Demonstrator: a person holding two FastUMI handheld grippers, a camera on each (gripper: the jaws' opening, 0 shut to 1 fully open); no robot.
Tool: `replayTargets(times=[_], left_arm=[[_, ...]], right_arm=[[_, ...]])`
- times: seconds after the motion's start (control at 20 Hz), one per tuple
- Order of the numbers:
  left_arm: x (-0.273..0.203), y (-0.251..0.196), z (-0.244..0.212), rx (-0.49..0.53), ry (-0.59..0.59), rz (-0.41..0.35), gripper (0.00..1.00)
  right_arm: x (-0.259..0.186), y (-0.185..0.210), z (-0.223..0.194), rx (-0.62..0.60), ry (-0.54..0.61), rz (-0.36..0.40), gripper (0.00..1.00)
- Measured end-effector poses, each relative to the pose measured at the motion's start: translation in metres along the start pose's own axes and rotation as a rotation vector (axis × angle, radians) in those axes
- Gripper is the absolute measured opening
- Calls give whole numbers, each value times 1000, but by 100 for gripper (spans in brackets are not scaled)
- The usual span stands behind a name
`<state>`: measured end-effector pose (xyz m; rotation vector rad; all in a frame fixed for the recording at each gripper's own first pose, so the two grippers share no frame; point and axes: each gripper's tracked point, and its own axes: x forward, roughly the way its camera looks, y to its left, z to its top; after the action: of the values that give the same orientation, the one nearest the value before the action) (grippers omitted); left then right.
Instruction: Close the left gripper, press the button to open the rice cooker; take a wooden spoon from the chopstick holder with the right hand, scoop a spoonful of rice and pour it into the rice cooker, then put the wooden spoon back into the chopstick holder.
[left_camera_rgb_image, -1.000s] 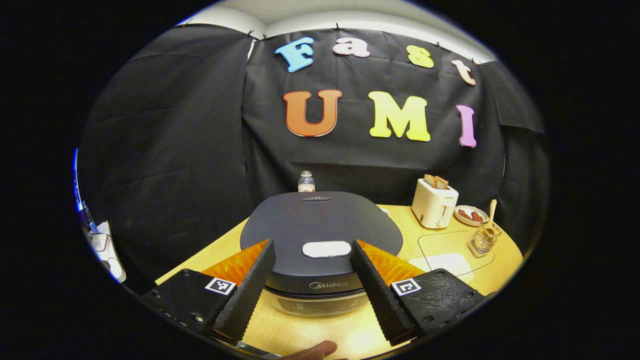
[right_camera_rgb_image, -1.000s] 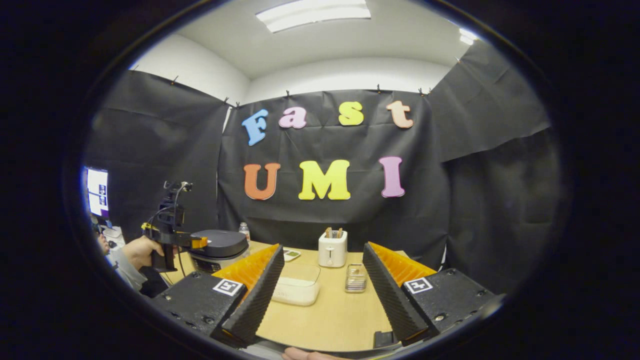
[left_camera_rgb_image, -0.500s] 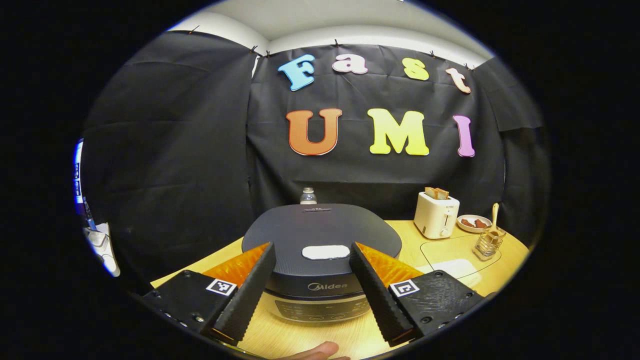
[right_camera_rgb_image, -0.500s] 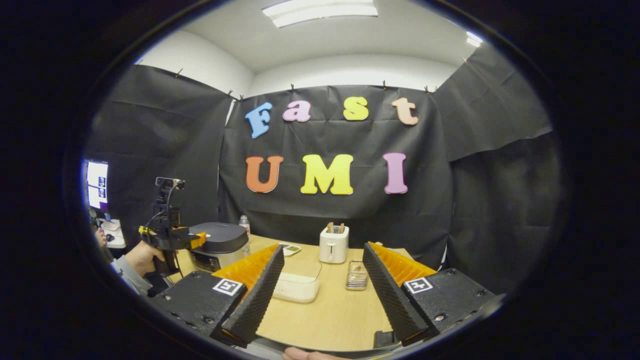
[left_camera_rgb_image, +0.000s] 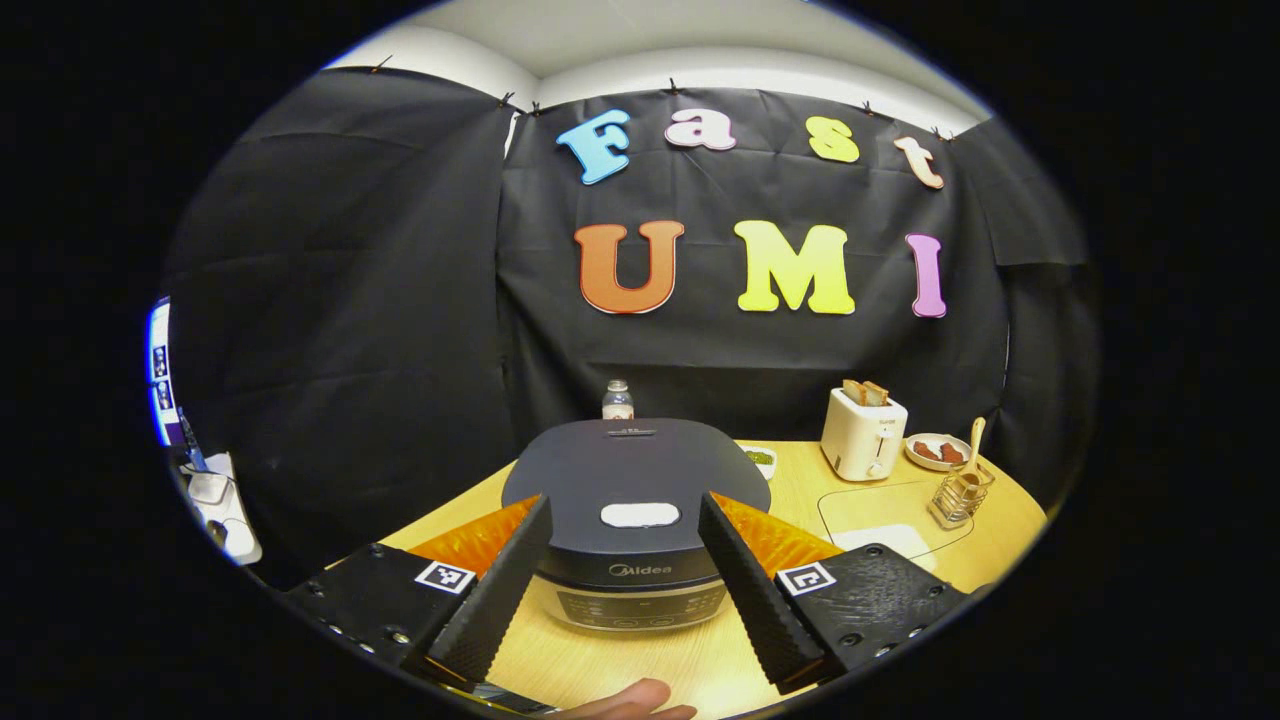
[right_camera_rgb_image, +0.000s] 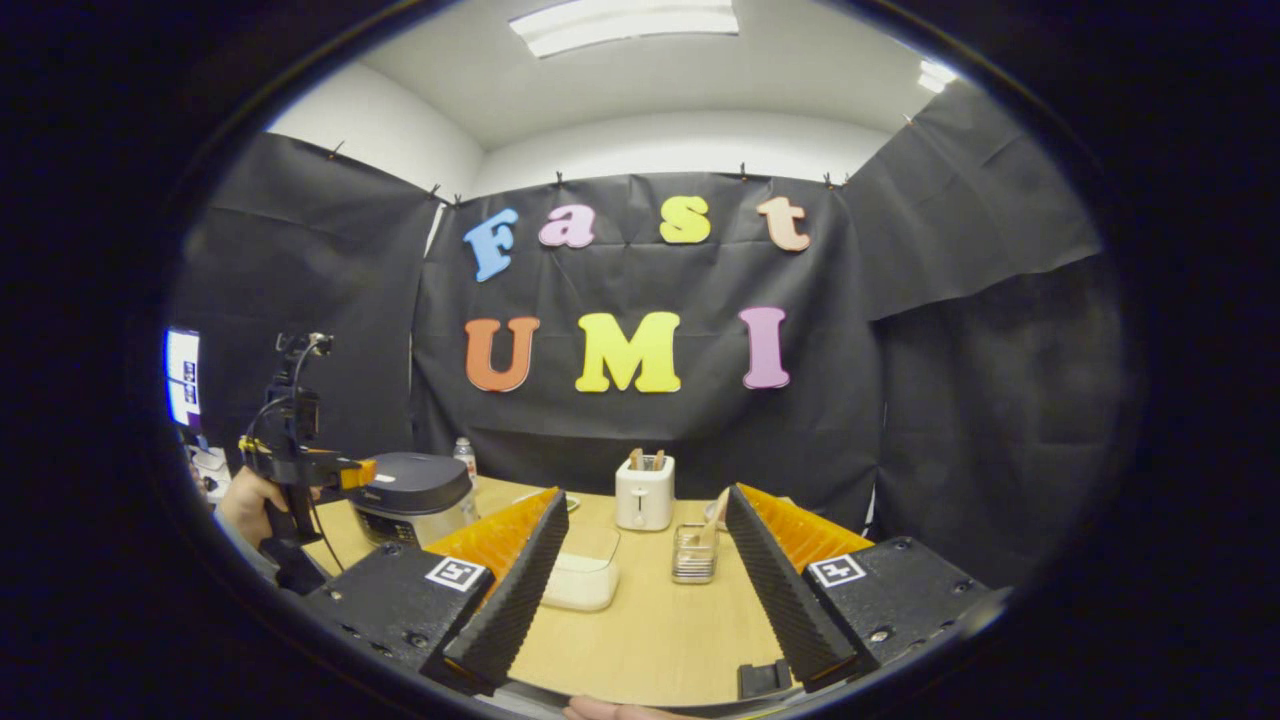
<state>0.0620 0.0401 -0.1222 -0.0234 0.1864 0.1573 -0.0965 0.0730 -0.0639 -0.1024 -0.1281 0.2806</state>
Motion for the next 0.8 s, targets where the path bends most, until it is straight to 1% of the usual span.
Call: replayTargets(times=[0.1, 0.15, 0.2, 0.25, 0.45, 0.5, 0.55, 0.7, 0.8], left_arm=[[-18, -2, 16, 0, -30, 3, 95], [-29, -1, 23, -6, -36, -2, 95], [-40, -7, 28, -13, -41, -14, 94], [-50, -13, 34, -21, -48, -20, 95], [-93, -44, 67, -19, -132, -94, 94], [-103, -51, 71, -17, -143, -106, 95], [-113, -57, 72, -19, -142, -111, 95], [-144, -74, 66, -32, -147, -129, 94], [-158, -89, 54, -38, -132, -153, 94]], right_arm=[[0, -7, 0, -13, -1, -21, 100], [-1, -12, 3, -12, -8, -32, 98], [-1, -17, 4, -6, -10, -45, 98], [-1, -22, 4, 2, -9, -55, 100], [-3, -37, 3, 37, 0, -78, 100], [-4, -40, 3, 42, 0, -86, 98], [-4, -44, 4, 48, -2, -92, 100], [-6, -49, 5, 62, -9, -100, 100], [-5, -51, 3, 64, -8, -99, 100]])
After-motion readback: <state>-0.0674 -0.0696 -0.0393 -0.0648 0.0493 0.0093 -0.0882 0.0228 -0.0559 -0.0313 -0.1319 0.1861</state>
